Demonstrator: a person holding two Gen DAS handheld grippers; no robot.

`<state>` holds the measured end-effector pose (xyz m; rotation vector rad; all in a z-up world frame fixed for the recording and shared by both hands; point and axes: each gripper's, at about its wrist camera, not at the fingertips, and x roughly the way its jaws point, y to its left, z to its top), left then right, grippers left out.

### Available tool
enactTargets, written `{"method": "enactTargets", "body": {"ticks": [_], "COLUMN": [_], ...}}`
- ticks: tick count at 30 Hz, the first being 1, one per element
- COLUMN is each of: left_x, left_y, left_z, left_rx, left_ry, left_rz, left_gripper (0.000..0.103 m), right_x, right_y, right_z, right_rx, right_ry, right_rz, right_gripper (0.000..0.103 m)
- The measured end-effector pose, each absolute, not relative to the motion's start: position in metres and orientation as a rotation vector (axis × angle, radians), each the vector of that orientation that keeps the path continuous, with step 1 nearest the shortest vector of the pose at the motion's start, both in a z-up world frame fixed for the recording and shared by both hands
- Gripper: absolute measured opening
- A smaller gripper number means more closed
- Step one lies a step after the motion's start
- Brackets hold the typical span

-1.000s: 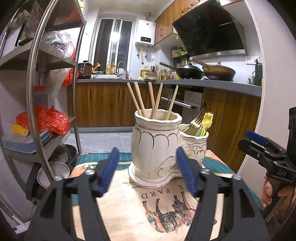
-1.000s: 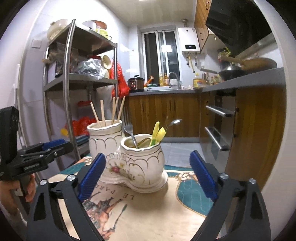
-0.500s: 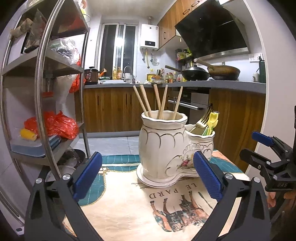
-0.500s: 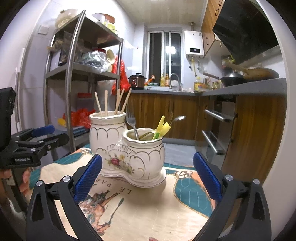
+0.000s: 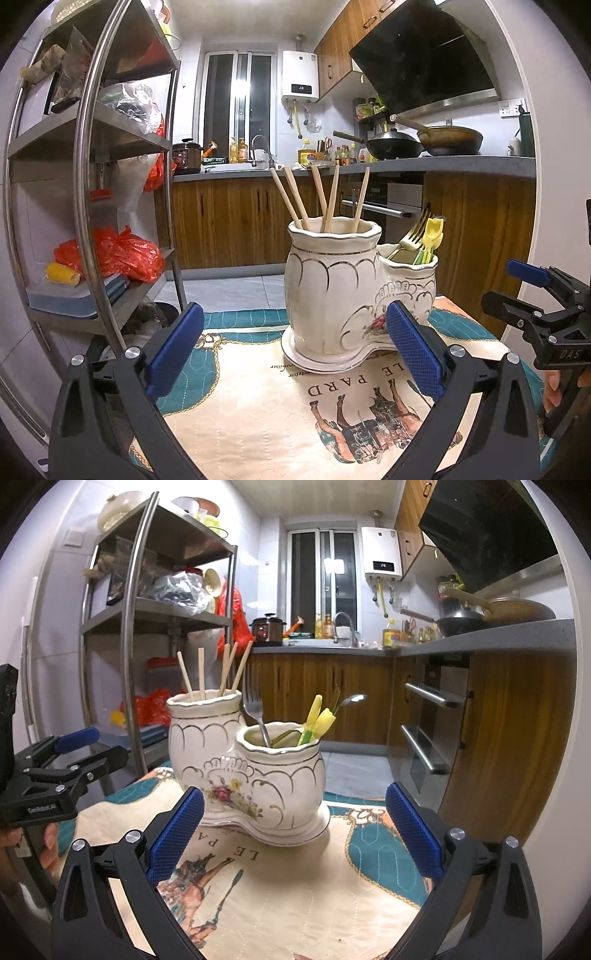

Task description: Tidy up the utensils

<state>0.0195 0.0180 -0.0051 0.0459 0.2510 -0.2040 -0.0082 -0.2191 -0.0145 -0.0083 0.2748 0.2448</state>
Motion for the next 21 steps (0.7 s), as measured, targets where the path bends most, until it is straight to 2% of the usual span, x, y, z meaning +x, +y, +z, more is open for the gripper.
{"method": "enactTargets", "body": {"ticks": [21], "left_x": [0.0181], "left_y": [0.0213], "left_z": [-0.0055], "left_rx": [0.036], "left_ry": [0.250], "left_rz": [-0.199], "left_gripper": [0.097], "right_x": [-0.0077], "right_y": [-0.2194], "right_z": [-0.0154], "right_rx": [-0.008], "right_ry": [0.275], "right_rz": [0.240], "right_gripper": [0.098]}}
